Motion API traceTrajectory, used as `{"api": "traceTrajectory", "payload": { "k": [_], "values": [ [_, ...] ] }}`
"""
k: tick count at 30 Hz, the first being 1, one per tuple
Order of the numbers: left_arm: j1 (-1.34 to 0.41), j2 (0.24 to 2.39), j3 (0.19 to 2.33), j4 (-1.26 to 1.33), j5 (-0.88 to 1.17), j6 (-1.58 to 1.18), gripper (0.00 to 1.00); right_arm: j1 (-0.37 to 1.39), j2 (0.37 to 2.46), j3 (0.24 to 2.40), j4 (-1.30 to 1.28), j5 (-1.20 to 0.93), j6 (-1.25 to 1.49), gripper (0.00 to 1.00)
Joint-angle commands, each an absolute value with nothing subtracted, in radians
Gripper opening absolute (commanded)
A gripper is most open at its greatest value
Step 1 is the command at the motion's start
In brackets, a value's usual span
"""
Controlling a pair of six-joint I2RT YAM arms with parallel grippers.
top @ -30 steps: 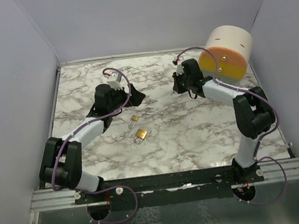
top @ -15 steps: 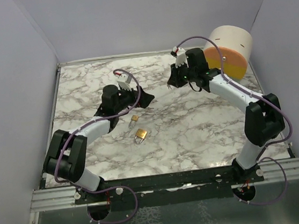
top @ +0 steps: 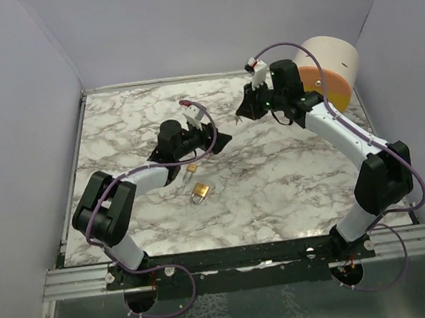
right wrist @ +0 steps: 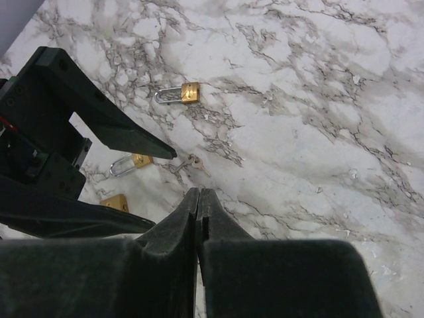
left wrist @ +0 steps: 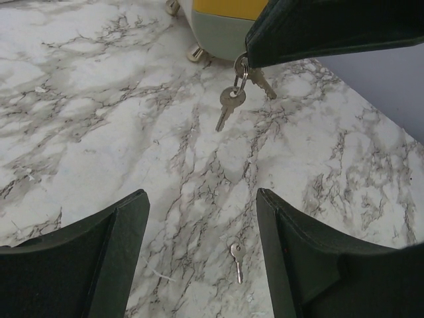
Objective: Unlock with the key
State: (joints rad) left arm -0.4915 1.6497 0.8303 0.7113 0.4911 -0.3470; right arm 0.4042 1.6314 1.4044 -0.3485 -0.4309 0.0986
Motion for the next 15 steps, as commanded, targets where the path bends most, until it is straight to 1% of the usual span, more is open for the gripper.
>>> {"api": "traceTrajectory", "payload": {
  "k": [1, 7, 9, 13, 15],
  "values": [
    [-0.507, 1.687, 0.865, 0.821, 0.516, -0.329, 0.67, 0.411, 1.585, 1.418, -0.375, -0.48, 0.076, 0.01],
    [-0.517, 1.745, 0.864, 0.924, 0.541, -0.298, 0.64, 0.414, 1.571, 1.411, -0.377, -0.509, 0.062, 0.01],
    [-0.516, 1.766, 0.869, 0.959, 0.563, -0.291, 0.6, 0.414, 1.567, 1.41, -0.378, -0.521, 0.058, 0.01],
    [-0.517, 1.811, 0.891, 1.016, 0.584, -0.306, 0.59, 0.416, 1.563, 1.406, -0.387, -0.538, 0.049, 0.01],
    [-0.517, 1.835, 0.906, 1.042, 0.61, -0.316, 0.55, 0.416, 1.562, 1.405, -0.392, -0.544, 0.044, 0.01]
  ]
}}
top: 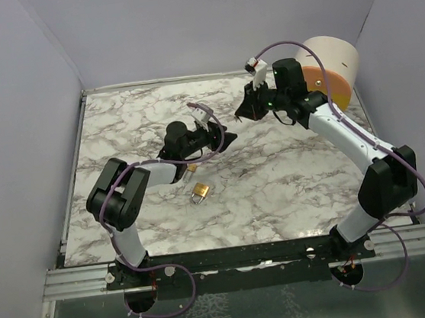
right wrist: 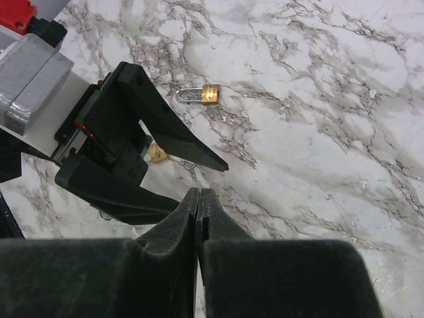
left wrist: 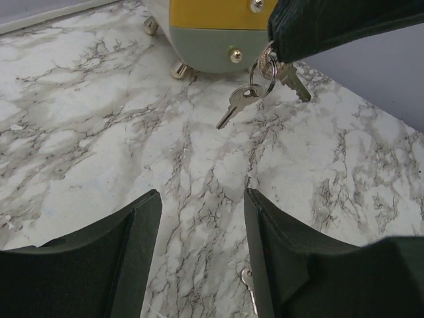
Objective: Unlock with the key
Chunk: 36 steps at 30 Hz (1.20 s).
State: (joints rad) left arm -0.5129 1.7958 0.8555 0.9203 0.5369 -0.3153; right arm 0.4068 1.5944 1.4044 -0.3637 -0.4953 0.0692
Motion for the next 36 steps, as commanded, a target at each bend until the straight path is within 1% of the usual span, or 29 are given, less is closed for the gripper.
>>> {"api": "traceTrajectory", "payload": {
  "k": [1, 3, 9, 14, 16, 18, 20, 25, 30, 36],
  "values": [
    [-0.517, 1.845, 0.912, 1.06, 0.623, -0.322, 0.53, 0.417, 1.563, 1.403, -0.394, -0.547, 0.04, 0.01],
    [-0.517, 1.862, 0.924, 1.106, 0.647, -0.342, 0.47, 0.417, 1.563, 1.4, -0.4, -0.551, 0.034, 0.01],
    [-0.517, 1.907, 0.971, 1.161, 0.702, -0.396, 0.35, 0.419, 1.561, 1.389, -0.406, -0.557, 0.031, 0.01],
    [-0.517, 1.913, 0.971, 1.17, 0.712, -0.398, 0.34, 0.419, 1.561, 1.384, -0.407, -0.554, 0.031, 0.01],
    [-0.517, 1.911, 0.966, 1.17, 0.716, -0.397, 0.31, 0.418, 1.561, 1.386, -0.407, -0.551, 0.034, 0.01],
    [-0.517, 1.911, 0.957, 1.17, 0.719, -0.397, 0.24, 0.419, 1.56, 1.386, -0.406, -0.549, 0.035, 0.01],
    [-0.517, 1.91, 0.948, 1.17, 0.722, -0.398, 0.2, 0.419, 1.56, 1.388, -0.404, -0.545, 0.039, 0.01],
    [-0.517, 1.905, 0.922, 1.17, 0.722, -0.397, 0.17, 0.419, 1.557, 1.389, -0.396, -0.536, 0.048, 0.01],
    [-0.517, 1.904, 0.911, 1.17, 0.721, -0.396, 0.17, 0.419, 1.553, 1.387, -0.387, -0.537, 0.057, 0.01],
    [-0.517, 1.896, 0.913, 1.17, 0.707, -0.392, 0.06, 0.419, 1.552, 1.384, -0.392, -0.532, 0.057, 0.01]
  ]
}}
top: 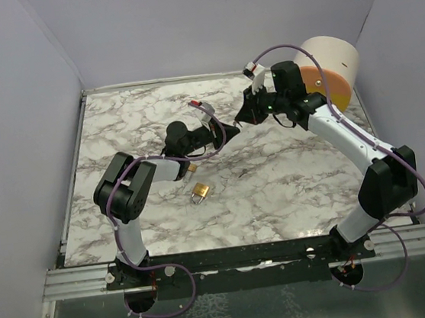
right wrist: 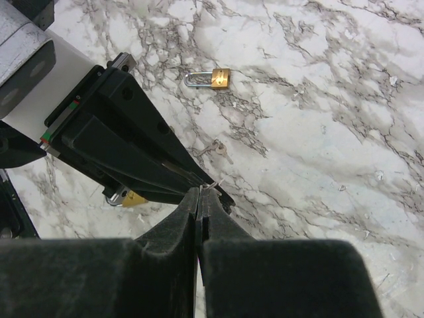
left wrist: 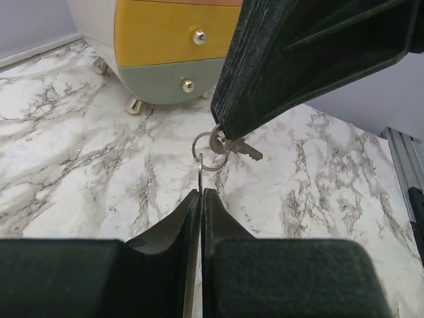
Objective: Unlock with the key
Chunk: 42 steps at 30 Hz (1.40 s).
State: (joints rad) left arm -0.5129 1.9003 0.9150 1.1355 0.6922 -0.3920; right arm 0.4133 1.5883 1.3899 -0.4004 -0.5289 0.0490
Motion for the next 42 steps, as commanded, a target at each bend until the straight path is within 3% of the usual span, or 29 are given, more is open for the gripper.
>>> {"api": "traceTrajectory", "payload": {
  "k": [1, 9, 17, 19, 23, 27, 42],
  "values": [
    [-0.517, 1.895, 0.914, 1.17, 0.706, -0.394, 0.04, 0.419, 1.551, 1.383, -0.392, -0.53, 0.057, 0.01],
    [-0.514, 1.876, 0.91, 1.159, 0.722, -0.408, 0.0, 0.419, 1.55, 1.369, -0.384, -0.493, 0.07, 0.01],
    [-0.468, 1.837, 0.933, 0.97, 0.806, -0.518, 0.0, 0.419, 1.532, 1.315, -0.363, -0.394, 0.123, 0.01],
    [-0.457, 1.822, 0.938, 0.896, 0.825, -0.515, 0.0, 0.419, 1.521, 1.286, -0.343, -0.377, 0.136, 0.07],
    [-0.442, 1.809, 0.991, 0.708, 0.888, -0.482, 0.0, 0.417, 1.511, 1.254, -0.311, -0.358, 0.158, 0.33],
    [-0.427, 1.82, 1.053, 0.588, 0.973, -0.473, 0.0, 0.415, 1.48, 1.202, -0.204, -0.378, 0.177, 0.4],
    [-0.425, 1.828, 1.155, 0.538, 1.157, -0.517, 0.0, 0.396, 1.527, 1.118, 0.071, -0.63, 0.252, 0.38]
  ]
}}
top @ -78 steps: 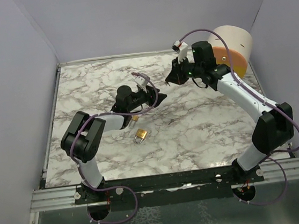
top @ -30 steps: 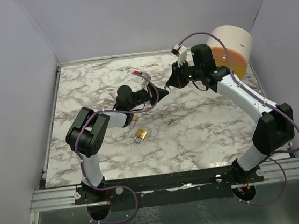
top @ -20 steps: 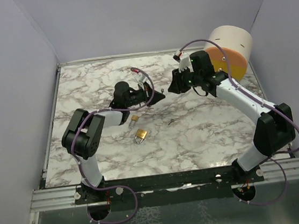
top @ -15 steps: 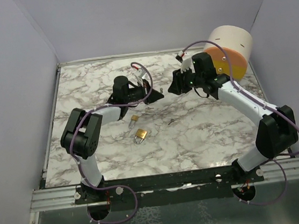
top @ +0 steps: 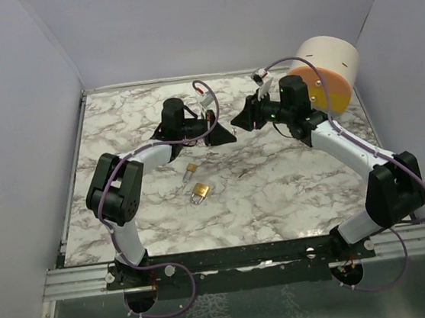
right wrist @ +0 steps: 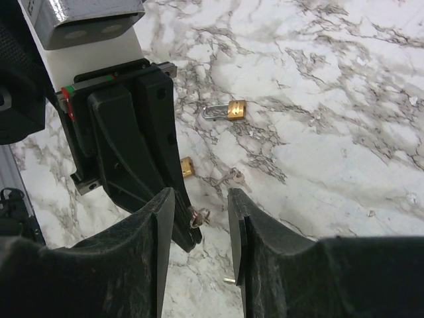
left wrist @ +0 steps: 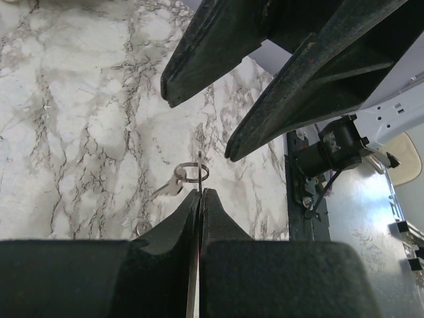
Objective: Unlock with the key
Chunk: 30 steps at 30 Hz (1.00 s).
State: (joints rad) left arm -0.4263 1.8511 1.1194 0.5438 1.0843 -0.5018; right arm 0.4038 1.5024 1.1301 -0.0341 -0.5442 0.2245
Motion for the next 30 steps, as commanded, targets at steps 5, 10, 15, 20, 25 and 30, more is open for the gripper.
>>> {"api": "traceTrajectory", "payload": {
  "k": [5, 10, 15, 20, 25, 30],
  "values": [
    [-0.426, 1.827, 1.18, 0.538, 1.18, -0.541, 0.0, 0.393, 1.525, 1.093, 0.116, -0.678, 0.267, 0.36],
    [-0.426, 1.829, 1.209, 0.538, 1.199, -0.57, 0.0, 0.386, 1.515, 1.072, 0.145, -0.706, 0.283, 0.31],
    [-0.426, 1.825, 1.214, 0.538, 1.205, -0.575, 0.0, 0.379, 1.512, 1.063, 0.153, -0.721, 0.294, 0.26],
    [-0.426, 1.818, 1.211, 0.538, 1.217, -0.577, 0.0, 0.376, 1.512, 1.052, 0.18, -0.741, 0.31, 0.2],
    [-0.425, 1.81, 1.208, 0.538, 1.214, -0.575, 0.0, 0.374, 1.52, 1.047, 0.192, -0.761, 0.323, 0.11],
    [-0.425, 1.814, 1.209, 0.538, 1.212, -0.578, 0.0, 0.374, 1.515, 1.04, 0.199, -0.761, 0.326, 0.01]
  ]
}}
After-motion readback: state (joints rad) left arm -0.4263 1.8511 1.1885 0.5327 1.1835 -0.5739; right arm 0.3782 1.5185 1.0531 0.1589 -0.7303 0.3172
